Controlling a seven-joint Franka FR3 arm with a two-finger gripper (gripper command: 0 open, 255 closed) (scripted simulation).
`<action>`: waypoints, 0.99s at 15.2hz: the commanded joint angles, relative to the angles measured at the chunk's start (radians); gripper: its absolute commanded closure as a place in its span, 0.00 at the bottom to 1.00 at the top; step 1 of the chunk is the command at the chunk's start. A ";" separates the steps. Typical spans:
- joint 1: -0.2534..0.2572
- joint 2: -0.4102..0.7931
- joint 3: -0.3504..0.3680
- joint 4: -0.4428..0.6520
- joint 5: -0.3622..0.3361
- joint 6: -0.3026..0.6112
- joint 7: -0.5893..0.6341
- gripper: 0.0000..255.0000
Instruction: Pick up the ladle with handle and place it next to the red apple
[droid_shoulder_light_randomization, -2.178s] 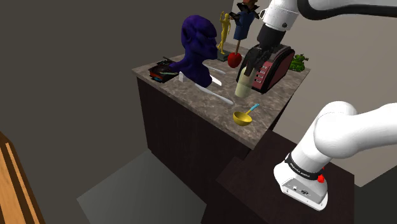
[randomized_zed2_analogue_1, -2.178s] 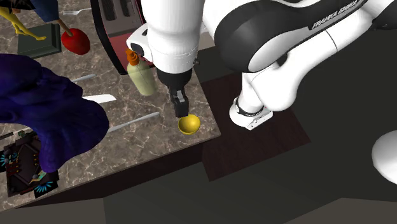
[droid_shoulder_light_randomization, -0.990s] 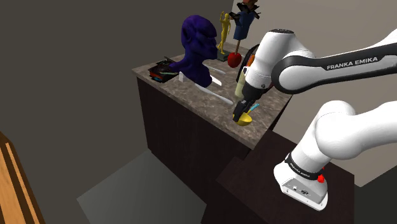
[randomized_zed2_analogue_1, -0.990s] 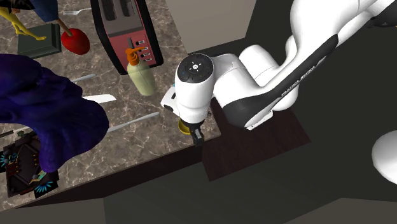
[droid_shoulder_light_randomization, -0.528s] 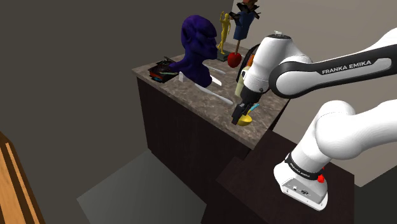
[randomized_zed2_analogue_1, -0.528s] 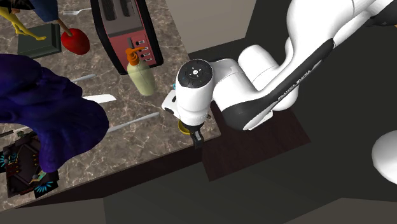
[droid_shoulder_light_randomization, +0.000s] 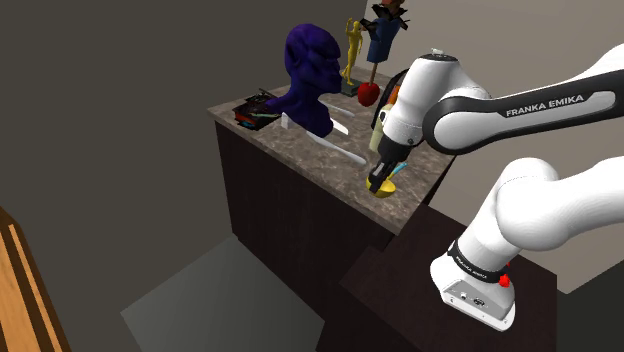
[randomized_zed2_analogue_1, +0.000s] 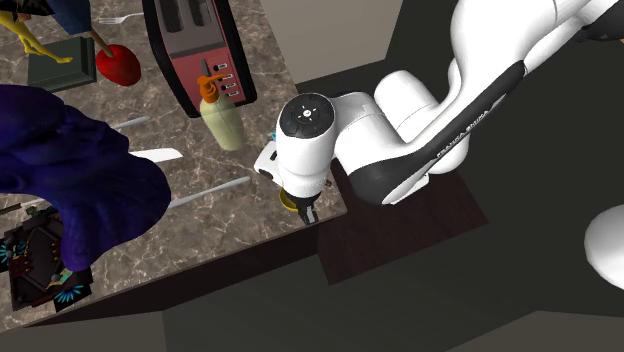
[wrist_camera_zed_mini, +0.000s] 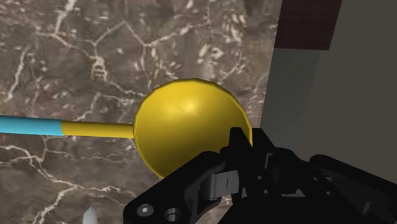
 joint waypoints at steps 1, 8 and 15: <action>0.000 0.000 0.000 0.000 0.000 0.000 0.000 1.00; -0.004 -0.033 -0.005 0.039 -0.007 -0.072 0.003 1.00; -0.009 -0.072 -0.013 0.116 -0.019 -0.188 0.008 1.00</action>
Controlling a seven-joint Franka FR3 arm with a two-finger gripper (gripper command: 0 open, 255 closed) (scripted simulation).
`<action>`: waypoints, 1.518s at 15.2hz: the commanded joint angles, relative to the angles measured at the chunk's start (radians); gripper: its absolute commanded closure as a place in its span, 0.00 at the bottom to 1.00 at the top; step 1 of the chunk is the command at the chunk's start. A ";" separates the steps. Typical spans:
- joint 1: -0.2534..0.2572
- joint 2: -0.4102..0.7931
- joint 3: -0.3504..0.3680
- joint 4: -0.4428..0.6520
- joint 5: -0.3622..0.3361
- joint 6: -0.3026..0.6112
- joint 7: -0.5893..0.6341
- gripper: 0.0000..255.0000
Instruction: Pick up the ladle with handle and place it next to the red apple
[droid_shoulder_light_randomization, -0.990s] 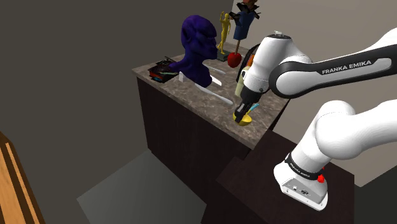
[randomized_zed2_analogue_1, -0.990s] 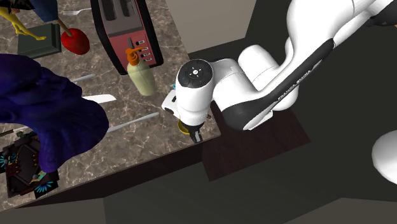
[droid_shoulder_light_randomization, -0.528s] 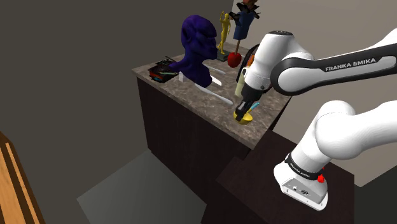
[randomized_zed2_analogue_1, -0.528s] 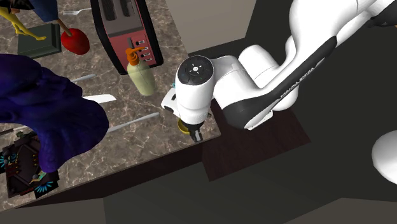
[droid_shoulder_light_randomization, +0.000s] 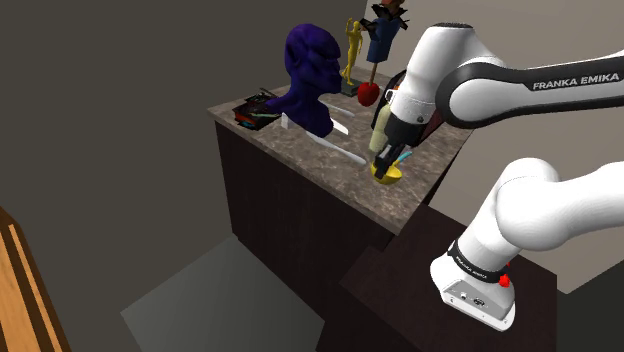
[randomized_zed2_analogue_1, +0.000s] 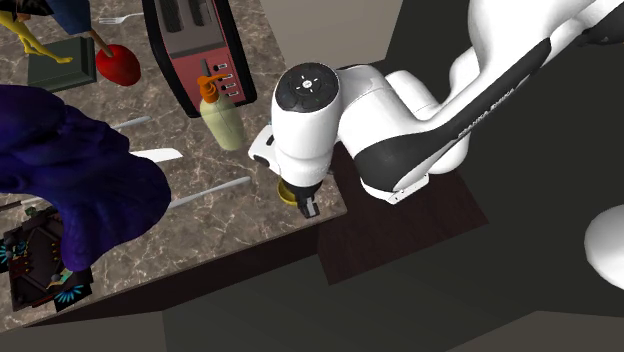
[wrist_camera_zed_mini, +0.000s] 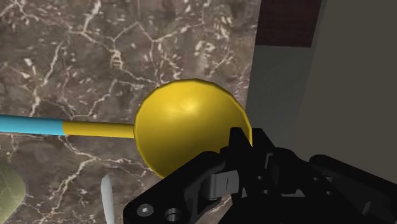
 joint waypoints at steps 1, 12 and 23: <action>-0.002 -0.003 -0.002 0.026 -0.003 -0.029 0.001 1.00; -0.008 -0.021 -0.013 0.165 -0.017 -0.186 0.008 1.00; -0.013 -0.006 -0.022 0.320 -0.028 -0.326 0.014 1.00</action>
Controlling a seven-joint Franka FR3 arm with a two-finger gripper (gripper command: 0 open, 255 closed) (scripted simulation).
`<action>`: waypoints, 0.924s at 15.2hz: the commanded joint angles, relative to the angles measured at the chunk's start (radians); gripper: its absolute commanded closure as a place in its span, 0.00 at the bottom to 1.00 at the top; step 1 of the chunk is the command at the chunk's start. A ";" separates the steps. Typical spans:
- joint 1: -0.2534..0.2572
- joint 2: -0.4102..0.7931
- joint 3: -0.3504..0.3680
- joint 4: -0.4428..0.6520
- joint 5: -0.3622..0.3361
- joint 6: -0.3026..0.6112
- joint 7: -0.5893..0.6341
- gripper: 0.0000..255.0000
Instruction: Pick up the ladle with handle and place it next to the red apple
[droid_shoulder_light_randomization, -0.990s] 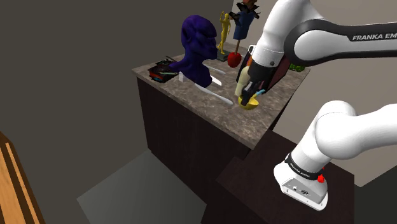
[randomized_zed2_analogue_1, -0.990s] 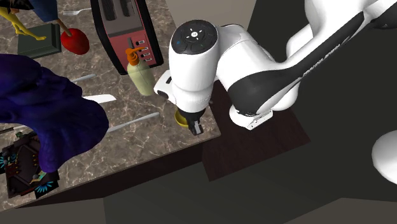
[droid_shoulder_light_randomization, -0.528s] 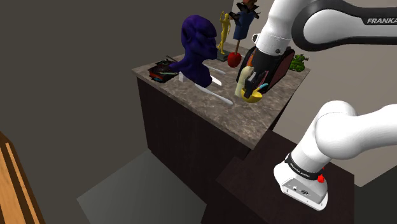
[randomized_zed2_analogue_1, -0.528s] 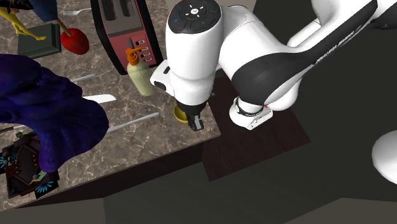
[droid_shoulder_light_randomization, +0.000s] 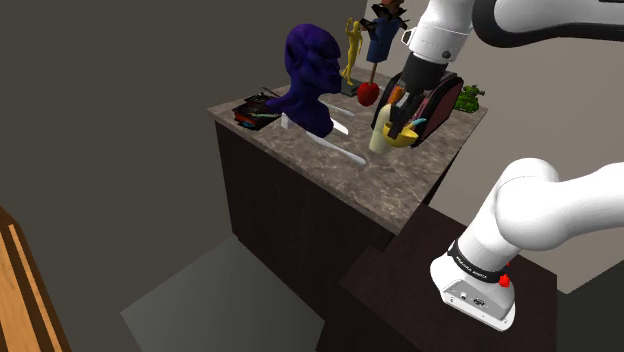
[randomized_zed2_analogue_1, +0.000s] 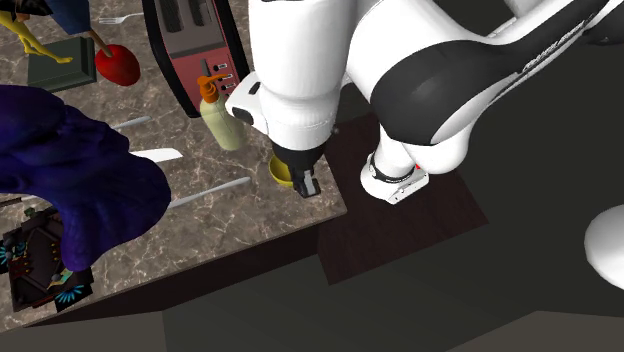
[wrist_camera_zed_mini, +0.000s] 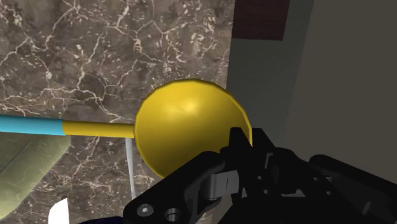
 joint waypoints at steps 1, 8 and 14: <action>0.000 0.004 0.000 0.028 -0.001 -0.024 0.002 1.00; -0.041 0.139 -0.091 0.117 -0.062 0.017 -0.096 1.00; -0.074 0.317 -0.190 0.241 -0.106 0.068 -0.208 1.00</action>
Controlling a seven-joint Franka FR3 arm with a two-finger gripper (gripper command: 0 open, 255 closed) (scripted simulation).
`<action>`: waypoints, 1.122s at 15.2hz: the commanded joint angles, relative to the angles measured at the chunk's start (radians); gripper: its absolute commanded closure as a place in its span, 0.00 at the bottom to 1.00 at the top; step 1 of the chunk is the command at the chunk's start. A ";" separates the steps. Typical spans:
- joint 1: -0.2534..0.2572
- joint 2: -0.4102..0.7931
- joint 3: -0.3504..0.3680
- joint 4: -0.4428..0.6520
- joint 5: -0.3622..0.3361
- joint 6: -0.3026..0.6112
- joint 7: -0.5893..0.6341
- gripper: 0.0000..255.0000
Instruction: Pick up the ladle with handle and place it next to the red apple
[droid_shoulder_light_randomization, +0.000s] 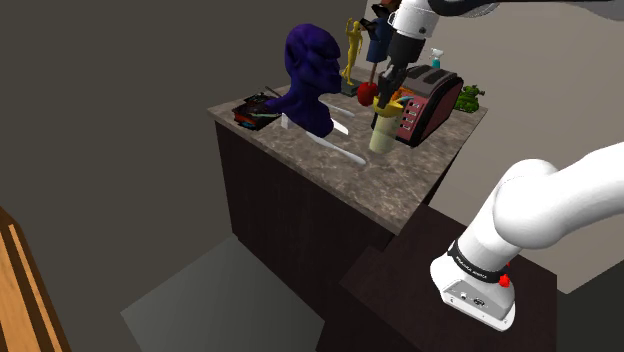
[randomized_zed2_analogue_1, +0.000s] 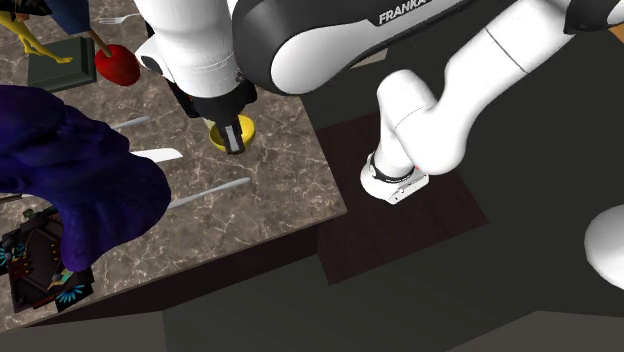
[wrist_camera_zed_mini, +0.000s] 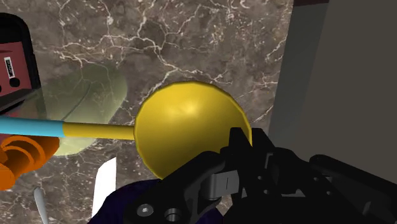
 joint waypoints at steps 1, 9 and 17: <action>-0.007 0.066 -0.030 0.052 -0.009 0.014 -0.036 1.00; -0.030 0.331 -0.147 0.289 0.000 0.036 -0.187 1.00; -0.073 0.632 -0.241 0.613 0.085 -0.006 -0.345 1.00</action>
